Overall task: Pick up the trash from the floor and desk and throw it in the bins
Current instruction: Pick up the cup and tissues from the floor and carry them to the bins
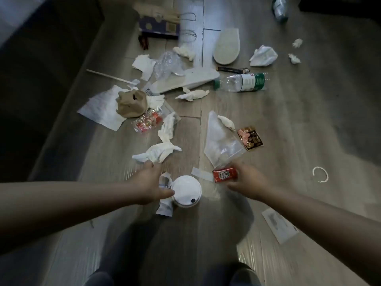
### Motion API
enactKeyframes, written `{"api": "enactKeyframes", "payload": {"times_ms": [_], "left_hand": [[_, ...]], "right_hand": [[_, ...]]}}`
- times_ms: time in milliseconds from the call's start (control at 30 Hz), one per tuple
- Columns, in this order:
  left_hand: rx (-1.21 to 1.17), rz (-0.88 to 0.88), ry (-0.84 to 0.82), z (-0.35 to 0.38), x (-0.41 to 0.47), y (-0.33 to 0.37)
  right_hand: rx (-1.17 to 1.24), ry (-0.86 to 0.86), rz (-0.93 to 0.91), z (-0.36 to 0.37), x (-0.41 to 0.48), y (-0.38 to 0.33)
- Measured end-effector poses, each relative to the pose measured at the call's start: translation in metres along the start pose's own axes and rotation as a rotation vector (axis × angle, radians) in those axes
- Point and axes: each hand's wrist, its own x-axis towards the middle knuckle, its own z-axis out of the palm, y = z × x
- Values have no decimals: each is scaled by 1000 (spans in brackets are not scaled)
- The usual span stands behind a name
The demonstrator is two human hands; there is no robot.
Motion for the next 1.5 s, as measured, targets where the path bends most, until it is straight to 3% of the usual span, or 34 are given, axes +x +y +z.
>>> {"api": "enactKeyframes", "payload": {"times_ms": [200, 567, 667, 800, 1167, 1367, 1500], "left_hand": [[-8, 4, -30, 15, 9, 17], [70, 175, 49, 23, 27, 38], [76, 213, 57, 26, 30, 39], [128, 228, 50, 29, 33, 38], [-5, 143, 9, 31, 42, 35], [-23, 80, 14, 25, 46, 35], [42, 197, 91, 26, 39, 30]], "right_hand": [[13, 65, 76, 5, -14, 25], [-11, 71, 426, 38, -58, 111], [-46, 105, 400, 44, -58, 118], [100, 148, 369, 49, -47, 115], [343, 383, 57, 40, 6, 73], [418, 339, -6, 22, 36, 48], [375, 266, 1, 10, 44, 54]]}}
